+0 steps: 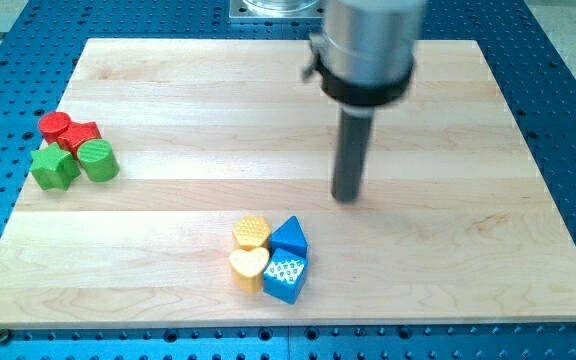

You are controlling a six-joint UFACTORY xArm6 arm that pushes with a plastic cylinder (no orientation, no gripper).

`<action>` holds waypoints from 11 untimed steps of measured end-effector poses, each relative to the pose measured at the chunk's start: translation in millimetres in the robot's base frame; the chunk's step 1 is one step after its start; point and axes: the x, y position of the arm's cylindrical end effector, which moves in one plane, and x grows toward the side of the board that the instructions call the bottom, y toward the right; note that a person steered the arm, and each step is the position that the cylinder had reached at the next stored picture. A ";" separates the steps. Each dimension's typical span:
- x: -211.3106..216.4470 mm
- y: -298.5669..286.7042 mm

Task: Slightly push the red star downwards

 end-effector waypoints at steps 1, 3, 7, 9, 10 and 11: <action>58.5 55.1; 110.3 -1.1; -40.5 -16.8; -158.4 -161.4; -160.5 -250.5; -152.5 -304.3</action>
